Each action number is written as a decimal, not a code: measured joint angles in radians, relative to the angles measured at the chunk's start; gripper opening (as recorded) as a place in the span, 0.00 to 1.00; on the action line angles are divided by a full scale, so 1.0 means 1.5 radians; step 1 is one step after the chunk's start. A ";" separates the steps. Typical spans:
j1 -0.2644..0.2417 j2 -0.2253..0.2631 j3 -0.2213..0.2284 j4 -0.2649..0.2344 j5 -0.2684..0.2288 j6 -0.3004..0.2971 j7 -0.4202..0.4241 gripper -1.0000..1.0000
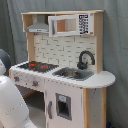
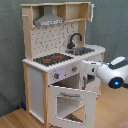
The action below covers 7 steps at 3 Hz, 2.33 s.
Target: Play with the kitchen
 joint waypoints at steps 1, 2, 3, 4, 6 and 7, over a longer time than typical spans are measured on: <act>-0.002 -0.007 0.058 0.002 -0.031 0.011 0.002 1.00; -0.011 -0.015 0.077 0.003 -0.072 0.070 0.027 1.00; -0.025 -0.026 0.088 0.003 -0.100 0.131 0.056 1.00; -0.042 -0.040 0.103 0.006 -0.125 0.185 0.096 1.00; -0.070 -0.081 0.150 0.029 -0.145 0.254 0.203 1.00; -0.085 -0.106 0.176 0.034 -0.145 0.273 0.270 1.00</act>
